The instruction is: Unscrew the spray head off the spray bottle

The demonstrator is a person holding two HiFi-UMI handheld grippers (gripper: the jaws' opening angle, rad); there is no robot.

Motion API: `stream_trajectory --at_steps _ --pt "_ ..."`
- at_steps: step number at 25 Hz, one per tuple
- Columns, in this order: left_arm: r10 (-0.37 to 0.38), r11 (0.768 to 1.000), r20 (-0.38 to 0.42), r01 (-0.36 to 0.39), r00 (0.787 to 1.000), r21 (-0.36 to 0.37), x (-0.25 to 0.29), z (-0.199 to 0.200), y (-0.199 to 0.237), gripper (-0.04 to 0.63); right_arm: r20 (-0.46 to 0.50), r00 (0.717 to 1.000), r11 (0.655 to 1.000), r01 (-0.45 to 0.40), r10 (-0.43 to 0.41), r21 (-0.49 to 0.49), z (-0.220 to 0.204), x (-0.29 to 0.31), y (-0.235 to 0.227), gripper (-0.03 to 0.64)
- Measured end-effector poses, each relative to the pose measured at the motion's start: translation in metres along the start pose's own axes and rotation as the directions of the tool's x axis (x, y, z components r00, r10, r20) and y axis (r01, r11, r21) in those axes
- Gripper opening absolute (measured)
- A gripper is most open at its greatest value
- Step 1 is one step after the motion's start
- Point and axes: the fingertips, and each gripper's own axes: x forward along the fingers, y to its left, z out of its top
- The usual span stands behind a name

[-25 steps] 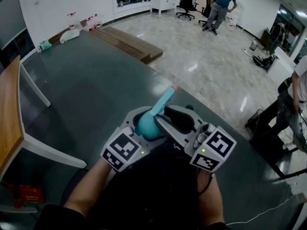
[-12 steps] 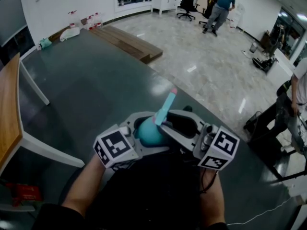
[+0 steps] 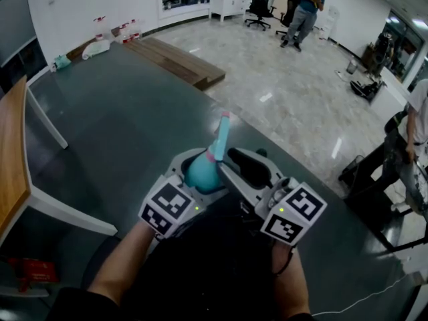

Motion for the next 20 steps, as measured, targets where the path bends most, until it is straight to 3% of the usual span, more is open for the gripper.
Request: stream_trajectory --at_steps 6,10,14,20 --pt "0.065 0.998 -0.029 -0.065 0.997 0.017 0.003 -0.004 0.006 0.426 -0.003 1.0 1.0 0.014 -0.014 0.008 -0.001 0.009 0.002 0.158" --pt "0.067 0.998 -0.048 -0.066 0.997 0.024 0.005 -0.007 0.003 0.426 -0.008 0.999 0.999 0.033 -0.033 0.011 -0.002 0.009 -0.001 0.118" --pt "-0.002 1.0 -0.037 0.002 0.999 0.014 0.003 -0.005 -0.003 0.426 -0.017 1.0 1.0 -0.001 0.001 0.001 -0.003 0.008 0.0 0.127" --pt "-0.175 0.984 -0.006 0.175 0.985 -0.023 -0.001 -0.005 -0.023 0.426 -0.04 0.988 0.989 -0.147 0.148 0.01 -0.006 0.002 0.005 0.127"
